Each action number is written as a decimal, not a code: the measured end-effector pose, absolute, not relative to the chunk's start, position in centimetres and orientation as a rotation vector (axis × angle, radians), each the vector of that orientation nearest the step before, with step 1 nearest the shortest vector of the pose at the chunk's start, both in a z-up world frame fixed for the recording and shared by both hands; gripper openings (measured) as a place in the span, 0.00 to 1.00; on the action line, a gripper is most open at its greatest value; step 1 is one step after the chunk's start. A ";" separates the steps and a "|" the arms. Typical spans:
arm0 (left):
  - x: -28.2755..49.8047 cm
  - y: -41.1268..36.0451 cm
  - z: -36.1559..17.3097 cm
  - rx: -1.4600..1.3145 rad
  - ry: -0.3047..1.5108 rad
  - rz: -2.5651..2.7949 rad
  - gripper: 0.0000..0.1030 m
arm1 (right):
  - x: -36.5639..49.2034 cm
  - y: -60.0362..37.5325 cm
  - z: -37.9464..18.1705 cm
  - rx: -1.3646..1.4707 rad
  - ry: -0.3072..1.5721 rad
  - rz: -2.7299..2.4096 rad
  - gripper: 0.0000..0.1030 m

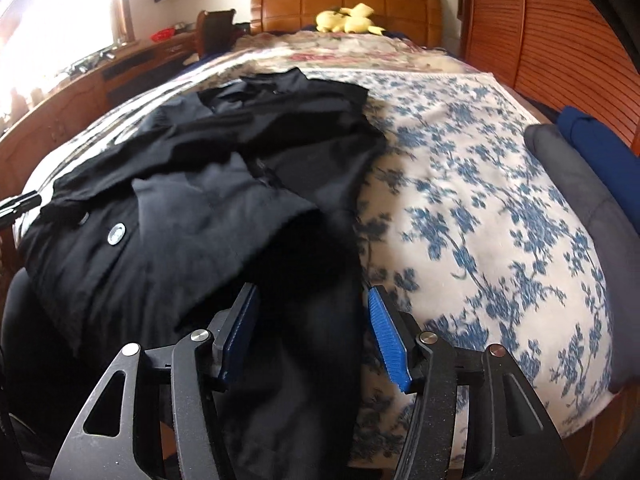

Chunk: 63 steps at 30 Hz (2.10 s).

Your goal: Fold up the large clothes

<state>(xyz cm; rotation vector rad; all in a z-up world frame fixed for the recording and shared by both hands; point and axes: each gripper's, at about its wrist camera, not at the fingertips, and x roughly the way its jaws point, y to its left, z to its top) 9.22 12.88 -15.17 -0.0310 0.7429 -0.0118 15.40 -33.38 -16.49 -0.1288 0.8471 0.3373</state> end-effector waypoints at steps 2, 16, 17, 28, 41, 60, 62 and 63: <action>9.1 13.1 -15.5 -0.040 0.761 -0.026 0.47 | 15.0 -33.7 -16.9 -0.130 0.856 0.337 0.56; 6.9 14.4 -16.7 -0.075 0.795 -0.062 0.44 | 13.3 -32.2 -16.0 -0.057 0.853 0.454 0.57; 6.9 14.4 -16.7 -0.072 0.797 -0.062 0.43 | 13.2 -32.1 -15.9 -0.066 0.851 0.454 0.57; 6.2 14.3 -17.1 -0.077 0.811 -0.089 0.34 | 12.8 -32.6 -17.3 -0.106 0.899 0.409 0.57; 5.2 14.3 -17.8 -0.123 0.841 -0.121 0.34 | 12.2 -32.2 -17.5 -0.111 0.903 0.429 0.55; 3.8 13.1 -8.0 -0.113 0.602 -0.111 0.02 | 12.0 -32.5 -12.3 -0.064 0.760 0.493 0.02; 3.4 13.0 -6.6 -0.115 0.566 -0.112 0.02 | 11.7 -32.9 -10.2 -0.037 0.712 0.496 0.01; 3.0 12.9 -5.4 -0.112 0.539 -0.114 0.02 | 11.4 -33.0 -9.3 -0.028 0.690 0.499 0.01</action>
